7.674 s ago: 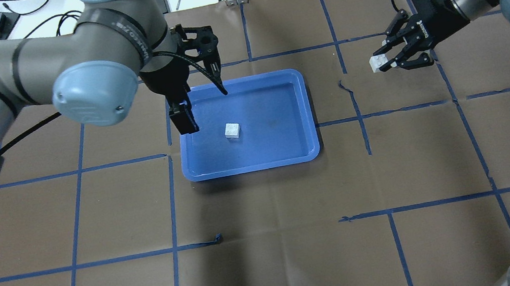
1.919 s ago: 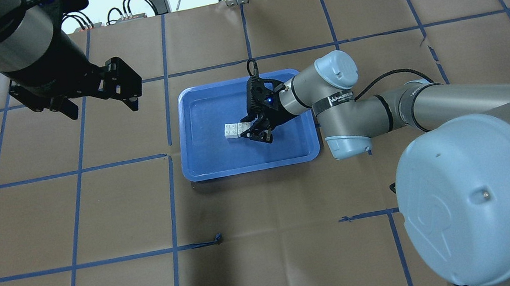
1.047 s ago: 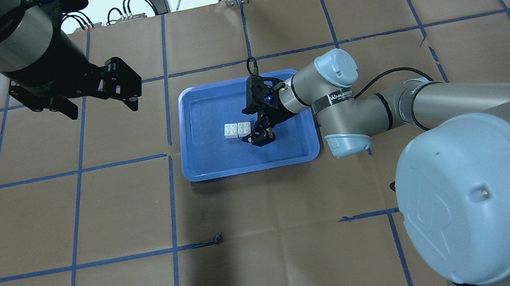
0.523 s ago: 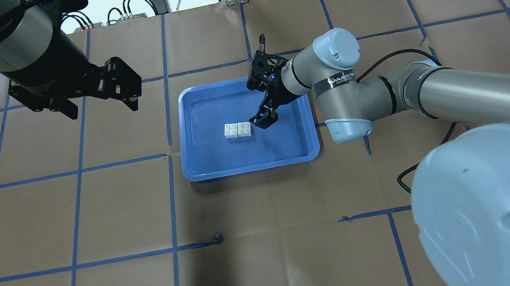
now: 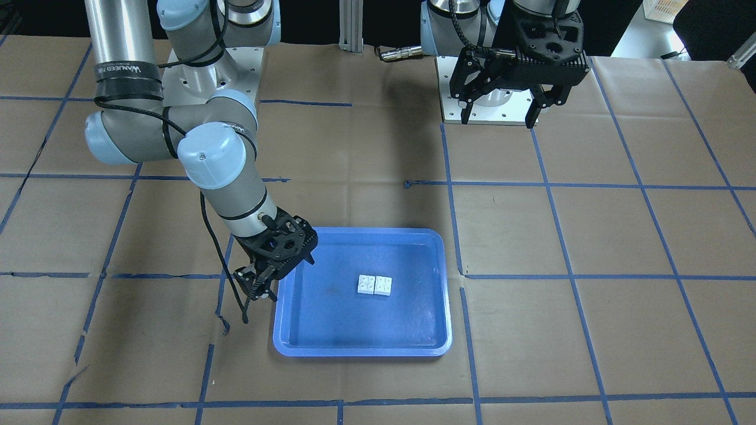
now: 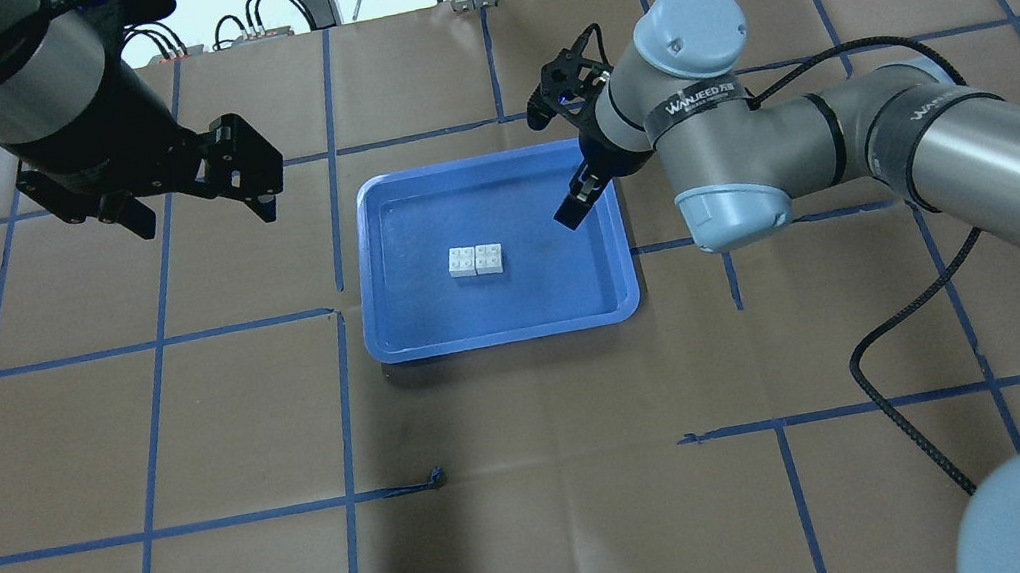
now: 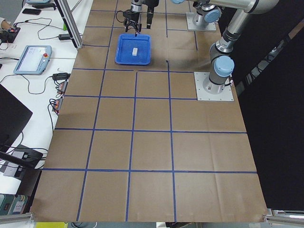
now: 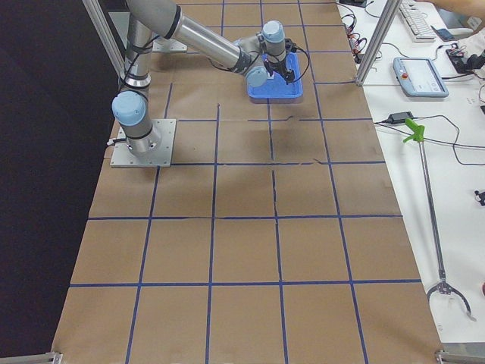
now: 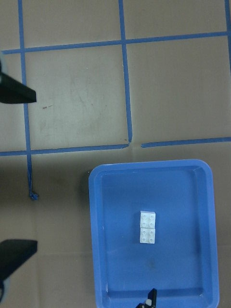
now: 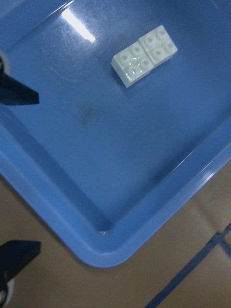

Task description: Assemble white blocks and place on blue tray

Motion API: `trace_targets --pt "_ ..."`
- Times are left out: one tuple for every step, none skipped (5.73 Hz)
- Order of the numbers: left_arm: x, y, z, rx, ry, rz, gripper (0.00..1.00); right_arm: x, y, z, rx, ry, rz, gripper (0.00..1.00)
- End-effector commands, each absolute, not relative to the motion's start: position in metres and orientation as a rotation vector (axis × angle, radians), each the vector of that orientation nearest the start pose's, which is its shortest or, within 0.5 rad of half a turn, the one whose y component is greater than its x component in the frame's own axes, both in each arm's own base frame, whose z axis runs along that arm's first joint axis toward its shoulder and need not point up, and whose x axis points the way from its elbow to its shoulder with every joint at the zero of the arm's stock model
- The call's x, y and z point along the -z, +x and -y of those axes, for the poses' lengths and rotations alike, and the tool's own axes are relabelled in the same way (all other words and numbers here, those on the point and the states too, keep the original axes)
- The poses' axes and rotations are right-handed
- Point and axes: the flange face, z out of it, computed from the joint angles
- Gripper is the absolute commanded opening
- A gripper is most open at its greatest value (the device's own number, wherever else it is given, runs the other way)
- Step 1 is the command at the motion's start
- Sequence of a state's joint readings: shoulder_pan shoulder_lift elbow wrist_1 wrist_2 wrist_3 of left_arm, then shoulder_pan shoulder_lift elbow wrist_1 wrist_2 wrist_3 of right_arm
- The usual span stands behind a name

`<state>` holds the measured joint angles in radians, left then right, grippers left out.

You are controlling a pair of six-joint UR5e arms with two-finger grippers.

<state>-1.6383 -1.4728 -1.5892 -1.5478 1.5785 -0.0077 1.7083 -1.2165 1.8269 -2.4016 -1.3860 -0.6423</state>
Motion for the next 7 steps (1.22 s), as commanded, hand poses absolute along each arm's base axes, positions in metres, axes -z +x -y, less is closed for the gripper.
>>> trace_targets --pt "-0.528 -0.163 0.449 0.162 0.091 -3.132 1.00 -0.306 0.175 0.545 0.190 -0.787 -2.932 1.00" --pt "-0.528 -0.163 0.449 0.164 0.091 -3.132 0.99 -0.341 0.142 0.525 0.099 -0.603 -3.035 1.00" --pt "-0.528 -0.163 0.449 0.164 0.093 -3.132 1.00 -0.364 0.130 0.511 0.049 -0.466 -3.117 1.00" --pt "-0.528 -0.163 0.449 0.162 0.091 -3.132 0.99 -0.400 0.128 0.510 -0.041 -0.312 -3.143 1.00" --pt "-0.528 -0.163 0.449 0.162 0.093 -3.132 0.99 -0.443 0.127 0.510 -0.148 -0.196 -3.145 1.00" --pt "-0.528 -0.163 0.449 0.164 0.093 -3.132 1.00 -0.483 0.129 0.502 -0.156 -0.087 -3.155 1.00" --pt "-0.528 -0.163 0.449 0.164 0.091 -3.132 1.00 -0.508 0.136 0.485 -0.107 0.023 -3.147 1.00"
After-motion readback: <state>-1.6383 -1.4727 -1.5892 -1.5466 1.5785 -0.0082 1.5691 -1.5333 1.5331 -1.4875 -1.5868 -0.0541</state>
